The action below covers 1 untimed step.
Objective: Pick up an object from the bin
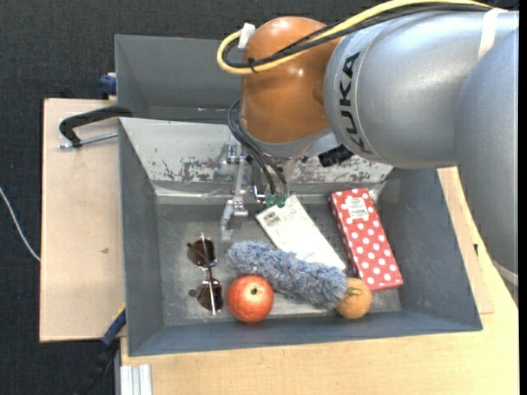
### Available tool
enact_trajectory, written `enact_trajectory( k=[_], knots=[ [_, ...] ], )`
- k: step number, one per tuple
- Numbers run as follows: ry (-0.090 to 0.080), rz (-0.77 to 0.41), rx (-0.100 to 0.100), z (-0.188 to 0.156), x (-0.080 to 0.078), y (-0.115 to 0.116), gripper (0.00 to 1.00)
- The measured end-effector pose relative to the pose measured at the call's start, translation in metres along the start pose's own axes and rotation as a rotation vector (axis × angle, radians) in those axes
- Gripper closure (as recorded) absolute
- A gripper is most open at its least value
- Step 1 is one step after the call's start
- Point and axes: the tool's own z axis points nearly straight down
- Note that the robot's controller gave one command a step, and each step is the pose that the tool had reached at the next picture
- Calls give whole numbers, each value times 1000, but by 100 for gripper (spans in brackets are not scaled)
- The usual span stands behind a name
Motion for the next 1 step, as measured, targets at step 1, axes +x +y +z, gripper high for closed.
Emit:
enact_trajectory(
  k=[1],
  knots=[
    [0,0,0,0,0,0,0]
  ],
)
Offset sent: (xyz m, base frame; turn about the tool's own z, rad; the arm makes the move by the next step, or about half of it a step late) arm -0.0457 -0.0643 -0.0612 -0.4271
